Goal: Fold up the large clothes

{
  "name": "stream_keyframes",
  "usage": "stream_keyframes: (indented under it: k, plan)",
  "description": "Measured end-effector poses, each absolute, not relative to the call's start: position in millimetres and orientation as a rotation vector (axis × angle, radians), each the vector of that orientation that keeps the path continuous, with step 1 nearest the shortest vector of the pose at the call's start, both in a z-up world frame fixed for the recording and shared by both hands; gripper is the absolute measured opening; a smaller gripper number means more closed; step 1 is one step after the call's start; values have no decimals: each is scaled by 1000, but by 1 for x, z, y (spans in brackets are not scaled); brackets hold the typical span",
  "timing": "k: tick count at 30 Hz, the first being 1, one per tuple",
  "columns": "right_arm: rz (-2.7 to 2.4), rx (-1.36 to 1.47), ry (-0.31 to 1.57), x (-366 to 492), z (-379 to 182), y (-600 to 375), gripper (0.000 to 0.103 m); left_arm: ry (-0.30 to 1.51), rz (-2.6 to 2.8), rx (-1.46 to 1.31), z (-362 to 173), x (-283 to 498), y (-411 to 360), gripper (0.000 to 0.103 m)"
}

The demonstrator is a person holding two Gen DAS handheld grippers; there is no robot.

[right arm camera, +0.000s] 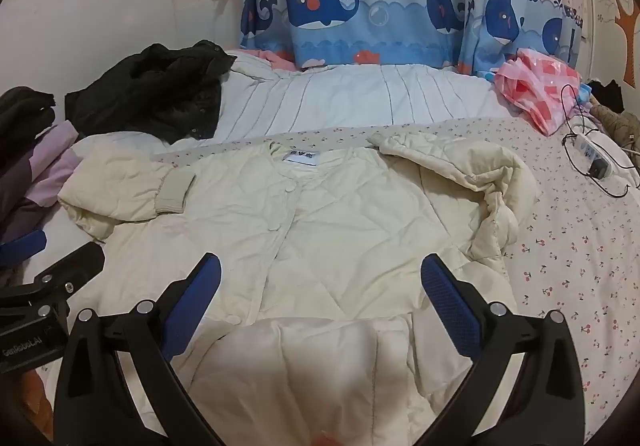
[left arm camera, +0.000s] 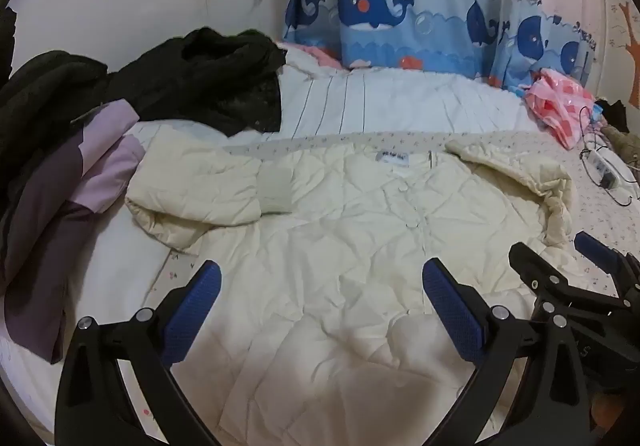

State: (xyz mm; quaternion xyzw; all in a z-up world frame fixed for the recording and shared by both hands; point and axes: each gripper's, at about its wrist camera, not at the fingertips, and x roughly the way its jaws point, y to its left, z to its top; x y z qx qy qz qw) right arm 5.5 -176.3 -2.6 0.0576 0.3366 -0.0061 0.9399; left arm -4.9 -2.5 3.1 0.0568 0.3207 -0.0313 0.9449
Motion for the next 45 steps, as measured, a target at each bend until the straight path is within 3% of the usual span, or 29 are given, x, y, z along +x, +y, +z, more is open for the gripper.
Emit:
stream_keyframes:
  k: [5,28,37,45]
  plan:
    - [-13,113,689,7,-2,-176,97,702,-86,14,-4,1,11,97]
    - [28,158,702,5,-5,-176,97,671,-1,123,-5,4,2,97]
    - [66,179,688,3,-3,-174,97,698,-34,-1,-9,5,12,97]
    - [65,160,676,2,-2,-171,97,637,10,96,-7,2,0,97]
